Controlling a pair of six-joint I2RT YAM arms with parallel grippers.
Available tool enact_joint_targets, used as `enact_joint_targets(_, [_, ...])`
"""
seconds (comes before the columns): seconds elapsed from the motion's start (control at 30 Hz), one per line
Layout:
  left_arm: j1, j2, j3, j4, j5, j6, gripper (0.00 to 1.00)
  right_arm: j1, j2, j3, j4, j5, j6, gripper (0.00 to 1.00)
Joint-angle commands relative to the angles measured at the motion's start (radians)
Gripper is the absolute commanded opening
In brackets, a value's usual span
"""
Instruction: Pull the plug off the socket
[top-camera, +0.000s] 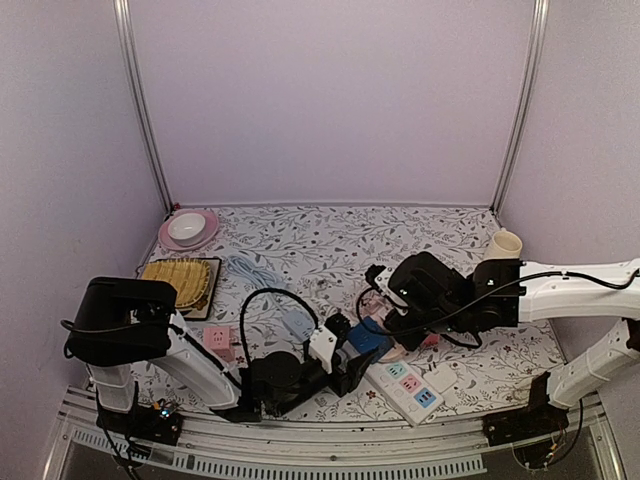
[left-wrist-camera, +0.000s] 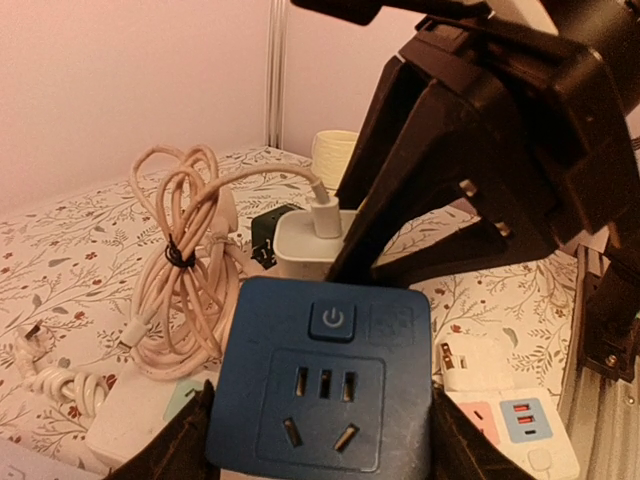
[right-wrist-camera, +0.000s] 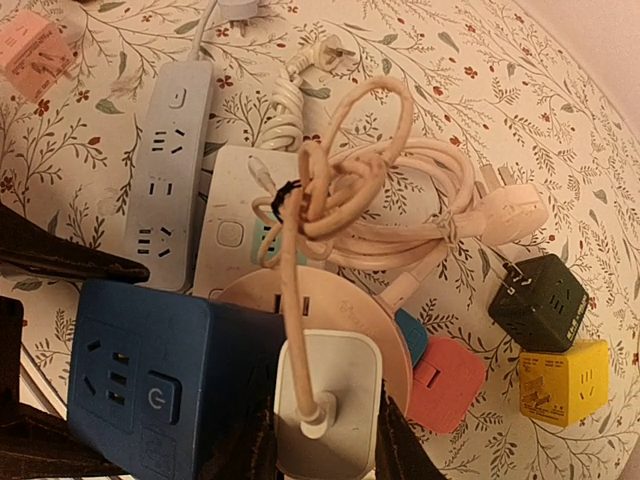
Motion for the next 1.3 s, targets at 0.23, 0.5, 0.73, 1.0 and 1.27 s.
enact_joint_targets(0.23, [0.012,0.033,-0.026,-0.112,0.022,0.018,0.15,0.077,-0.055,0.141,0.273,-0.264,0.028,0.04])
enact_joint_targets(0.5, [0.011,0.030,-0.031,-0.104,0.027,0.018,0.15,0.168,0.035,0.141,0.278,-0.154,-0.022,0.03])
enact_joint_targets(0.73, [0.009,0.033,-0.028,-0.104,0.033,0.025,0.15,0.079,-0.057,0.113,0.352,-0.184,-0.047,0.04])
enact_joint_targets(1.0, [0.007,0.033,-0.029,-0.102,0.033,0.025,0.16,-0.123,-0.101,0.017,0.351,-0.222,0.062,0.04])
enact_joint_targets(1.27, [0.006,0.028,-0.040,-0.087,0.027,0.022,0.20,-0.340,-0.173,-0.134,0.397,-0.294,0.161,0.04])
